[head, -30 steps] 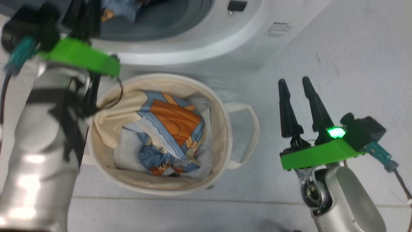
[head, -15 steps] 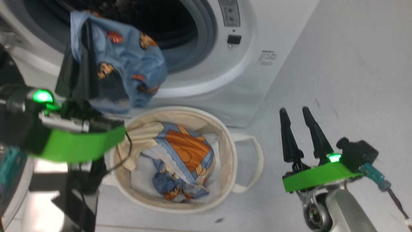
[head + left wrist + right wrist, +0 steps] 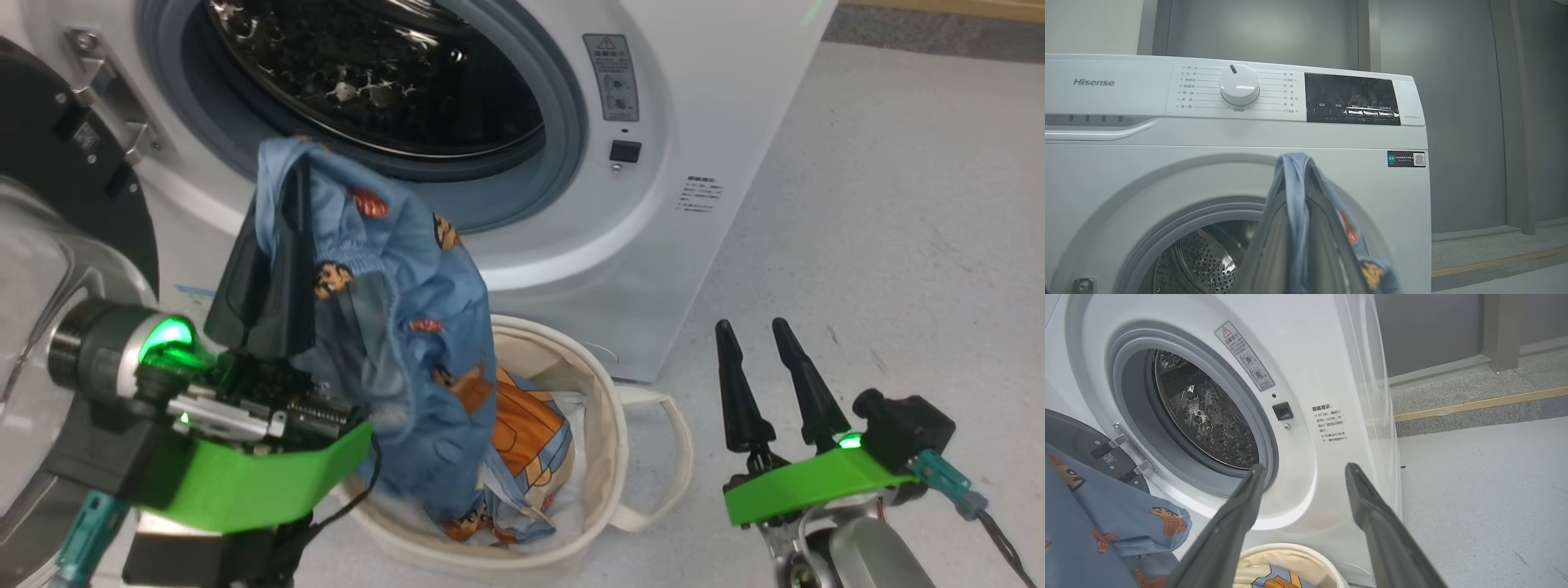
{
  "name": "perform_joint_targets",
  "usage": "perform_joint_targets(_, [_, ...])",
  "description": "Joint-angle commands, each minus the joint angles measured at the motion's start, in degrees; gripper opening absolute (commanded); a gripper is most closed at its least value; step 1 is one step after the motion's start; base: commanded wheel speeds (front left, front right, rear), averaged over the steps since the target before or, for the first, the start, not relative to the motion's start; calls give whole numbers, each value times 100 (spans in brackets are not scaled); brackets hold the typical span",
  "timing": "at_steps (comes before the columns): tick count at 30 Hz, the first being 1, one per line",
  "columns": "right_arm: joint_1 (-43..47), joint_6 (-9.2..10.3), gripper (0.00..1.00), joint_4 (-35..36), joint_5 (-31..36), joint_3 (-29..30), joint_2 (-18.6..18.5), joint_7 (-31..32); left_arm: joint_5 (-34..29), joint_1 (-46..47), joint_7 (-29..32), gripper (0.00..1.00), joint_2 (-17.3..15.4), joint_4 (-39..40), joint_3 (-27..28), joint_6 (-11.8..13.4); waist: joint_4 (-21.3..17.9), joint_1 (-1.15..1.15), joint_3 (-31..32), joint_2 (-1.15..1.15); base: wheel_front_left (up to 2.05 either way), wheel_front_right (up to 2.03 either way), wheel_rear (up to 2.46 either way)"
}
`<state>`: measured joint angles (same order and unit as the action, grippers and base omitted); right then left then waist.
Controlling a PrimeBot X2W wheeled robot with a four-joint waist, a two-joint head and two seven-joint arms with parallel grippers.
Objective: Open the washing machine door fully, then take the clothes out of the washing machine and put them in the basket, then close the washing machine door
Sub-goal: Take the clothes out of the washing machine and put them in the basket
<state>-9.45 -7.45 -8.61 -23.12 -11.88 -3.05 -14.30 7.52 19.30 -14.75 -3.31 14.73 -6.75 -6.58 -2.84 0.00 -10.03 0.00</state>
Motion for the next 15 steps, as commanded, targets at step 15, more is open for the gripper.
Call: perform_joint_targets(15, [-205, -3, 100, 303, 121, -116, 17, -70, -266, -52, -25, 0, 8, -1365, 154, 46, -98, 0, -633, 0, 0, 0, 0])
